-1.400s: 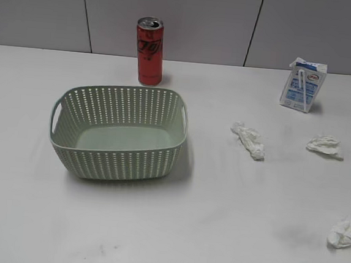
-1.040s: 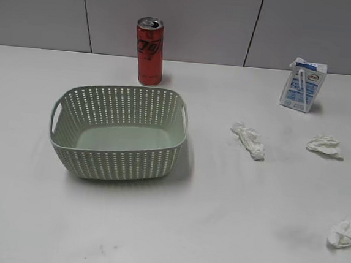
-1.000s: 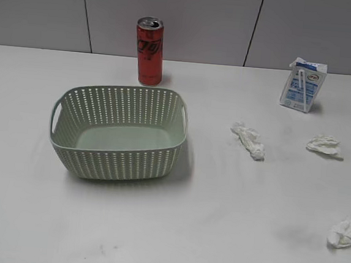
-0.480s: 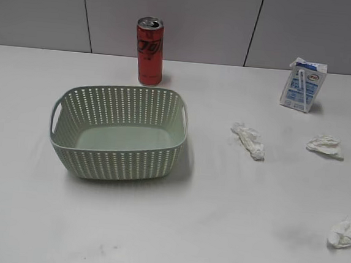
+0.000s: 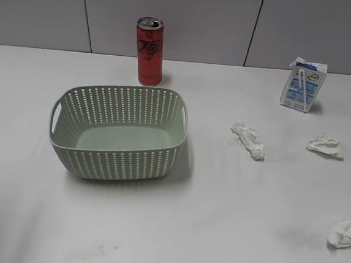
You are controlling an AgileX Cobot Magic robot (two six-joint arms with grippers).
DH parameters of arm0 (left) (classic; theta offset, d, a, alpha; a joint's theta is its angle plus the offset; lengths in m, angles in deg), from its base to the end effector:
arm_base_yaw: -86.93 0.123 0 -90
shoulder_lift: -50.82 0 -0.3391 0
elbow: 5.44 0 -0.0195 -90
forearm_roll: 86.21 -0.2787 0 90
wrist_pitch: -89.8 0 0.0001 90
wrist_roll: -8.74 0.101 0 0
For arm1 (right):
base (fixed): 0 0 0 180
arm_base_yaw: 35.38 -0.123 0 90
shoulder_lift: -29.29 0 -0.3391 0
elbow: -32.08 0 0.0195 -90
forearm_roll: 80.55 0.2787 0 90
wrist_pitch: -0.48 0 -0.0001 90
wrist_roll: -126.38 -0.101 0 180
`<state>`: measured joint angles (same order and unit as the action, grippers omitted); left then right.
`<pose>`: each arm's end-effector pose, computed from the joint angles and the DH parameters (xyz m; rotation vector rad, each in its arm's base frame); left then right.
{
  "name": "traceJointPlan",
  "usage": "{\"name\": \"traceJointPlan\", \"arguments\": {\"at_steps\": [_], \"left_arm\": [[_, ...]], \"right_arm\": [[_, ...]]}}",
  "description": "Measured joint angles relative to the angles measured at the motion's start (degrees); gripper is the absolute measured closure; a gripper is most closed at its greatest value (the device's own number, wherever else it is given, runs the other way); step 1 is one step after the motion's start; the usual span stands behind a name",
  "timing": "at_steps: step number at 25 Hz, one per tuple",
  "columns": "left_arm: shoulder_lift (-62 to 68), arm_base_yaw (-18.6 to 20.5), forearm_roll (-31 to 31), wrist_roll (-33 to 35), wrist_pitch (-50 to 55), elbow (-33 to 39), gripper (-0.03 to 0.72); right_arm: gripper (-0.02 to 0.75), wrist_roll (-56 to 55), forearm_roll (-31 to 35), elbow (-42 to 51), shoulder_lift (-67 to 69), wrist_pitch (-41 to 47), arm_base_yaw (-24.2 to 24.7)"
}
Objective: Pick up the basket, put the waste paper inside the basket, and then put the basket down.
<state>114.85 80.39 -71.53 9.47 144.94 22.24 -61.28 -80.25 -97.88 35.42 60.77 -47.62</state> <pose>0.1823 -0.0421 0.3571 0.0544 2.5551 -0.3639 -0.0256 -0.0051 0.2855 -0.0817 2.0383 0.2245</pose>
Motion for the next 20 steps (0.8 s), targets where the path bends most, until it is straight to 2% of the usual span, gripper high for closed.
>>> {"name": "traceJointPlan", "arguments": {"at_steps": [3,6,10,12,20], "left_arm": [[10.05,-1.73,-0.18,0.19,-0.45,-6.30,0.101],[19.27,-5.84,-1.94,-0.13,-0.27,-12.35,0.105],[30.10,-11.78,-8.27,-6.09,0.28,-18.59,0.105],[34.89,-13.49,-9.85,-8.54,0.47,-20.75,0.105],[49.39,-14.64,-10.17,-12.79,0.08,-26.46,0.107]], "right_arm": [[0.333,0.00,-0.30,0.00,0.00,0.00,0.00],[0.333,0.00,-0.30,0.00,0.00,0.00,0.00],[0.333,0.00,0.00,0.00,0.00,0.00,0.00],[0.333,0.00,-0.30,0.00,0.00,0.00,0.00],[0.333,0.00,0.00,0.00,0.00,0.00,0.00]]}}
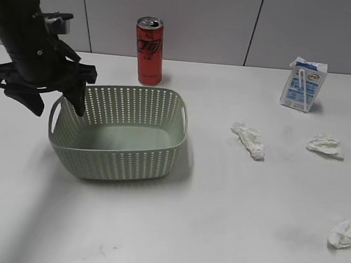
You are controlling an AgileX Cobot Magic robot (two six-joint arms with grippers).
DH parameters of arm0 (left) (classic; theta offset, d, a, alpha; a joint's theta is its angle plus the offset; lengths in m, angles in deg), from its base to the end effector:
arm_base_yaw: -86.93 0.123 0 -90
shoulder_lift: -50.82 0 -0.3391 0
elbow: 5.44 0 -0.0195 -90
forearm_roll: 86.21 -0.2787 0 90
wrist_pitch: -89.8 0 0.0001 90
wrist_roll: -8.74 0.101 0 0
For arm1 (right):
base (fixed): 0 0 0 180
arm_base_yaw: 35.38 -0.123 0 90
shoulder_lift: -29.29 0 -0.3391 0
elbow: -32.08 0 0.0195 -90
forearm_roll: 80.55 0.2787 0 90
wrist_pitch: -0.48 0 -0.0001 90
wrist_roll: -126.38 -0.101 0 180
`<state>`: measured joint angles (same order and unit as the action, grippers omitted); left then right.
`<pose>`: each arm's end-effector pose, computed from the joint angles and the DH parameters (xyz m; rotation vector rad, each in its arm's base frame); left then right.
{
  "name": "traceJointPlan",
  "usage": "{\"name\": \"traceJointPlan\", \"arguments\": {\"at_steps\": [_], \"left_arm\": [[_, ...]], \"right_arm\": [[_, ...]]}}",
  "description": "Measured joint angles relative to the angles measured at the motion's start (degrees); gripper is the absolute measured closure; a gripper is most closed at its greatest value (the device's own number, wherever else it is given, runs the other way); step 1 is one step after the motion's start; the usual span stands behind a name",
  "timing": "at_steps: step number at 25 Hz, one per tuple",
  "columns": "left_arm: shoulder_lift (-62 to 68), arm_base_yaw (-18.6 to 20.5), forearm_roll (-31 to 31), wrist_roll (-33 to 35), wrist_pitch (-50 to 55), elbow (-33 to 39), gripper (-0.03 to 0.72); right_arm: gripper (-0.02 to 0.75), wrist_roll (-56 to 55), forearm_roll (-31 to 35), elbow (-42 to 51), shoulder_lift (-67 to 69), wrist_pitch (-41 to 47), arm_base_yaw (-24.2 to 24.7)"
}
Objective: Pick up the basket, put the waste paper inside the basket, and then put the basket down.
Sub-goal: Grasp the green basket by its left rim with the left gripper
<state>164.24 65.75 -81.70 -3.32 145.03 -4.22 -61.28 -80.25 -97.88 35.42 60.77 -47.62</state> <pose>0.3837 -0.1557 0.2365 0.1791 2.9815 -0.1740 -0.0256 -0.0051 0.2855 -0.0817 2.0383 0.2245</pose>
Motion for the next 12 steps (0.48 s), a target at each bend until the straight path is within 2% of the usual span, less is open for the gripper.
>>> {"name": "traceJointPlan", "arguments": {"at_steps": [7,12], "left_arm": [[4.87,0.00,0.42,-1.15,-0.44,-0.98,0.109],[6.12,0.05,0.55,-2.22,-0.57,-0.98,0.155]], "right_arm": [[0.333,0.00,-0.30,0.00,0.00,0.00,0.00],[0.333,0.00,-0.30,0.00,0.00,0.00,0.00]]}}
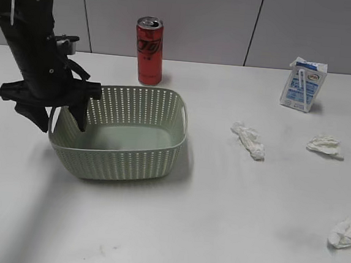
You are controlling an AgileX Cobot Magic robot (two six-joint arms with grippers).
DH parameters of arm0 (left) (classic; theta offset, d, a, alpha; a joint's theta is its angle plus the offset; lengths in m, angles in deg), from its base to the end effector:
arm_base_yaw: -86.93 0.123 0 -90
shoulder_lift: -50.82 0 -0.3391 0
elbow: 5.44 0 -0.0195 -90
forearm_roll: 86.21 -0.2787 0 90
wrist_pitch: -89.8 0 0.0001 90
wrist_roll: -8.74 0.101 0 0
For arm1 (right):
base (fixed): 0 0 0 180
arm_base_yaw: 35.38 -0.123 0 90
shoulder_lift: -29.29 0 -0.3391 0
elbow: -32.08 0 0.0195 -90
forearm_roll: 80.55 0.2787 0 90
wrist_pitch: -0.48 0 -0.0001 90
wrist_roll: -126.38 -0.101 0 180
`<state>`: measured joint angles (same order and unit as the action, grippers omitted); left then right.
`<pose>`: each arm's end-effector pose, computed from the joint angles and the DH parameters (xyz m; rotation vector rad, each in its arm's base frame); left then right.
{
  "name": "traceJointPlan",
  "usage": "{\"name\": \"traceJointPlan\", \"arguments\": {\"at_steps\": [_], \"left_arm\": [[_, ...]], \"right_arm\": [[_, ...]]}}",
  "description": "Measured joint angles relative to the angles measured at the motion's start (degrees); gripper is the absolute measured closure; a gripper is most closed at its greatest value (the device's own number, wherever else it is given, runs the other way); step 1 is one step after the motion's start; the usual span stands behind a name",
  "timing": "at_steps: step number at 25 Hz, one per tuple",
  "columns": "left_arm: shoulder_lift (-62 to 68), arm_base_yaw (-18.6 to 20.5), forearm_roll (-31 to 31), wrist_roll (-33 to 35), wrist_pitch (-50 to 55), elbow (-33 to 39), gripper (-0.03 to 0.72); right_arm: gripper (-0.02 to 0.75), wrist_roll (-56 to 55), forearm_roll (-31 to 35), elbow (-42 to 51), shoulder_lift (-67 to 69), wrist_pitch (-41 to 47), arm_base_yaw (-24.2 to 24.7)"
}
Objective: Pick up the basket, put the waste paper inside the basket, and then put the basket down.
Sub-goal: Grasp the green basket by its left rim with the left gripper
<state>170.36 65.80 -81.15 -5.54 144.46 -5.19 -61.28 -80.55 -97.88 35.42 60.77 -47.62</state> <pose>0.3971 -0.1613 0.1962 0.1103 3.0662 -0.1542 -0.0255 -0.0055 0.2855 -0.0815 2.0379 0.2182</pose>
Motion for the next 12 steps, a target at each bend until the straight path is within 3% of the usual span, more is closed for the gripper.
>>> {"name": "traceJointPlan", "arguments": {"at_steps": [7,9,12], "left_arm": [[1.73,0.00,0.24,-0.10,0.43,-0.08,0.211],[1.73,0.00,0.24,-0.10,0.43,-0.08,0.285],[1.73,0.00,0.28,-0.10,0.43,-0.08,0.461]], "right_arm": [[0.333,0.00,0.00,0.00,0.00,0.00,0.00],[0.333,0.00,0.00,0.00,0.00,0.00,0.00],[0.333,0.00,0.00,0.00,0.00,0.00,0.00]]}}
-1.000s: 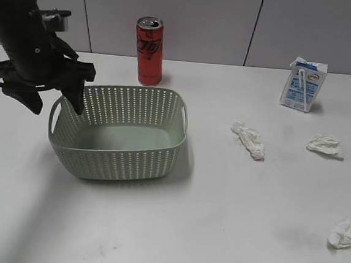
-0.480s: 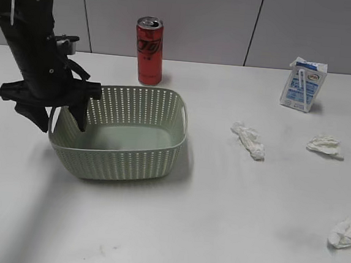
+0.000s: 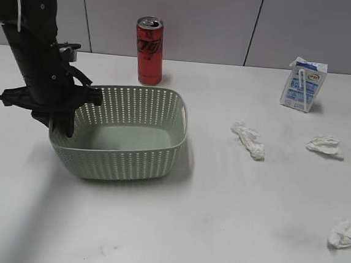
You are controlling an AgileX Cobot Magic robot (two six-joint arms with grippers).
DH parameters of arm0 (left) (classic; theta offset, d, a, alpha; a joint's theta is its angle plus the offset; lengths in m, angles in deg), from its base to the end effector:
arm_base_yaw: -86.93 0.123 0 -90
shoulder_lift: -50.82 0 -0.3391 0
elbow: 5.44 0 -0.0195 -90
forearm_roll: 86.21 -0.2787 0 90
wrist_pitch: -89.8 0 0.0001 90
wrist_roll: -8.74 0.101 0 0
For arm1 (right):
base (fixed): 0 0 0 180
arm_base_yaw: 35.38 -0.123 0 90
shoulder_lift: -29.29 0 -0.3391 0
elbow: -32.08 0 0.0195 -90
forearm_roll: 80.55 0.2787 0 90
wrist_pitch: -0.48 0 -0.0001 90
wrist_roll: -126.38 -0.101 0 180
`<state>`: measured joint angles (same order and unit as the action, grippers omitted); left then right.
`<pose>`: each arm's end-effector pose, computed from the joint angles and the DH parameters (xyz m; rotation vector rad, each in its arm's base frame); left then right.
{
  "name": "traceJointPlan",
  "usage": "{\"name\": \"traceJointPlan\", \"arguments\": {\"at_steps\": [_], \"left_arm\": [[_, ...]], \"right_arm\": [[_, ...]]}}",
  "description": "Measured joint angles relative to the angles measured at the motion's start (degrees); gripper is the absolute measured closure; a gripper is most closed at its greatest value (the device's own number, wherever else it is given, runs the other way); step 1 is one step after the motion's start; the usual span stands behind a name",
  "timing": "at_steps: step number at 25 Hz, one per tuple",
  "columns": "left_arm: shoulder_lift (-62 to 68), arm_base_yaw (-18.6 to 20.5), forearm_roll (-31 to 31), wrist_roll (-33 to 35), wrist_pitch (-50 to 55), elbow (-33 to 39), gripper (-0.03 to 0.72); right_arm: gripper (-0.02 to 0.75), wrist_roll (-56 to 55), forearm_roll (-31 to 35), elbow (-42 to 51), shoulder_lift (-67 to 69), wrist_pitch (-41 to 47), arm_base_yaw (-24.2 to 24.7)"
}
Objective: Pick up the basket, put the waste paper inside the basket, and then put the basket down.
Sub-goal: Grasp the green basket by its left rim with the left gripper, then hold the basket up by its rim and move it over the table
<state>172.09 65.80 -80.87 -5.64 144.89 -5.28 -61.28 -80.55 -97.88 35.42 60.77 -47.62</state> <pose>0.3985 -0.1623 0.1836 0.1036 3.1025 -0.1442 -0.0255 -0.0055 0.2855 -0.0815 2.0379 0.2182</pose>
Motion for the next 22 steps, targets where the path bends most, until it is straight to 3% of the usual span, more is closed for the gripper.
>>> {"name": "traceJointPlan", "arguments": {"at_steps": [3,5,16,22], "left_arm": [[0.00,0.00,0.00,0.00,-0.25,0.00,0.640],[0.00,0.05,0.20,-0.16,-0.65,0.00,0.685],[-4.52,-0.18,0.84,-0.16,4.66,0.05,0.688],[-8.73,-2.77,1.15,0.08,6.75,0.05,0.688]], "right_arm": [[0.333,0.00,0.30,0.00,0.00,0.00,0.00],[0.334,0.00,0.00,0.00,0.00,0.00,0.00],[0.334,0.00,0.30,0.00,0.00,0.00,0.00],[0.334,0.00,0.30,0.00,0.00,0.00,0.00]]}}
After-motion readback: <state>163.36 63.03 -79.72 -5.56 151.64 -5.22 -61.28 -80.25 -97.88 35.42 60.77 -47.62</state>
